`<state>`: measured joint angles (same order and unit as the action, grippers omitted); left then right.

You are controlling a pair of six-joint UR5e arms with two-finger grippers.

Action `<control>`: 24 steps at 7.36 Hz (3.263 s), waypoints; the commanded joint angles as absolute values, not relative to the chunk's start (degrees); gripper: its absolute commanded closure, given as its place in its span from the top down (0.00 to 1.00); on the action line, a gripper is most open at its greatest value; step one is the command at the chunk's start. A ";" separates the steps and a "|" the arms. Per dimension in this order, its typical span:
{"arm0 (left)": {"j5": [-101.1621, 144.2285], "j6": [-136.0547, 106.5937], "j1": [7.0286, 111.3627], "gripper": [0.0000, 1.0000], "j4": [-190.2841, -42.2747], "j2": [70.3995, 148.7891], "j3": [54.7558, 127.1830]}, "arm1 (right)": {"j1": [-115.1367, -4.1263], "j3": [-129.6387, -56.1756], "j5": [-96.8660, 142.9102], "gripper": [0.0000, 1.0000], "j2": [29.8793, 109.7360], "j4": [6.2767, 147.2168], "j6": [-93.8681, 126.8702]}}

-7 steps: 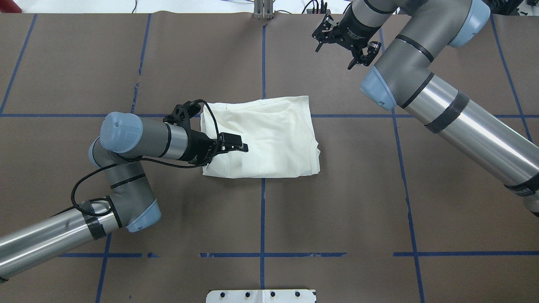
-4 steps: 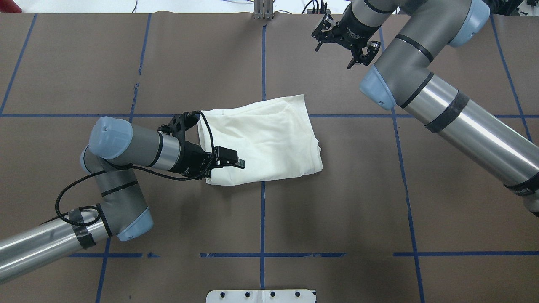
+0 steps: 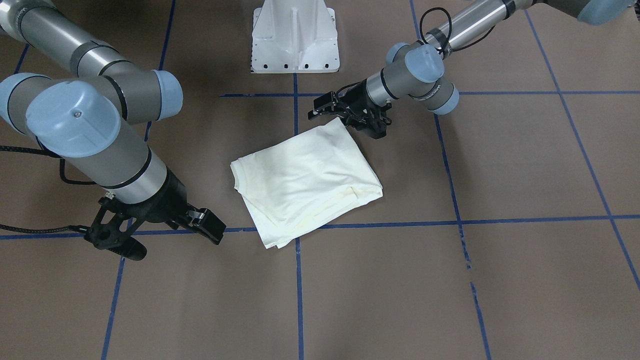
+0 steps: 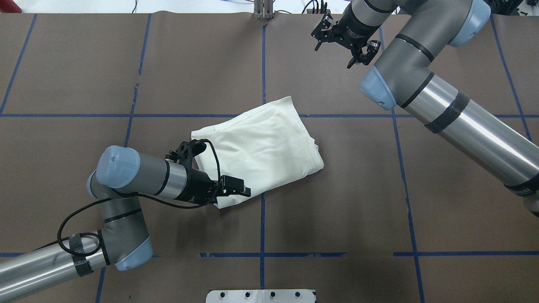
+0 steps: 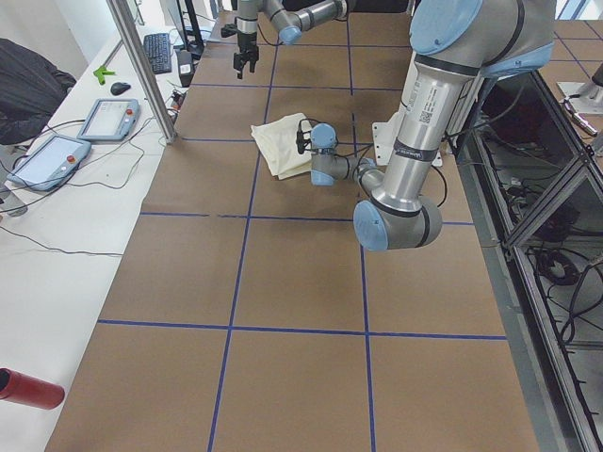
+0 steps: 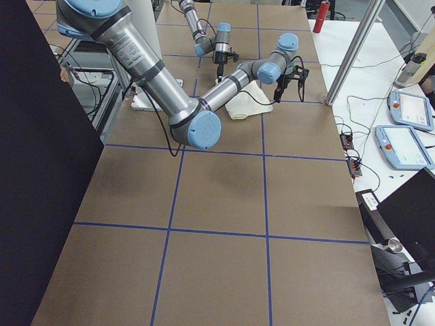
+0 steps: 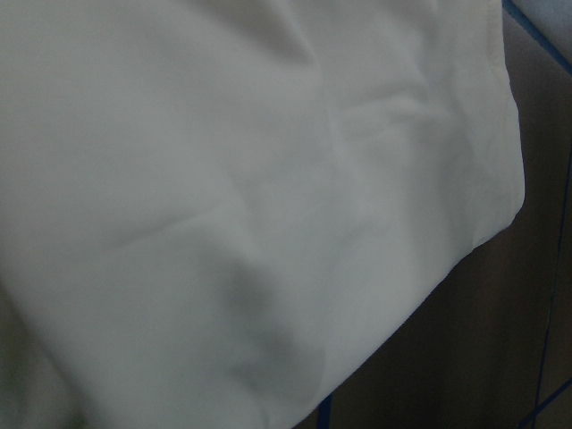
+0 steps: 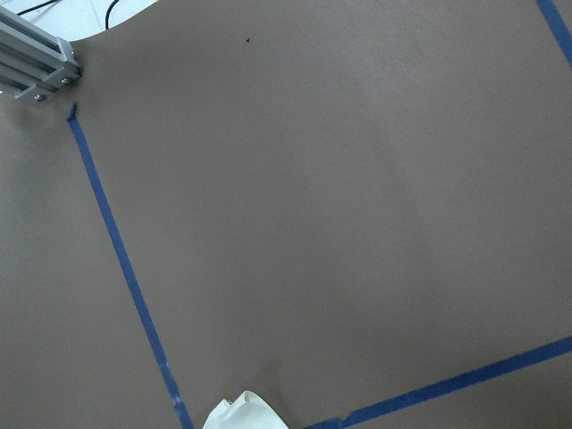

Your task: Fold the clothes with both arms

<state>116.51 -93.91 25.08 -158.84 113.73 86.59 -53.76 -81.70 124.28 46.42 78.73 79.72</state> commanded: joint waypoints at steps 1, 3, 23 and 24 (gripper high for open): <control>116.63 -93.17 27.05 1.00 -156.29 108.57 93.13 | -53.70 -82.00 124.01 1.00 46.93 78.66 79.37; 117.42 -81.45 34.07 1.00 -143.77 103.14 103.47 | -53.79 -84.79 124.01 1.00 49.46 78.75 75.61; 132.36 8.17 86.65 1.00 -98.20 85.16 95.62 | -84.89 -89.21 134.64 1.00 93.33 83.14 4.22; 132.36 8.26 87.36 1.00 -97.30 85.51 95.62 | -85.86 -89.47 134.74 1.00 93.95 83.14 4.31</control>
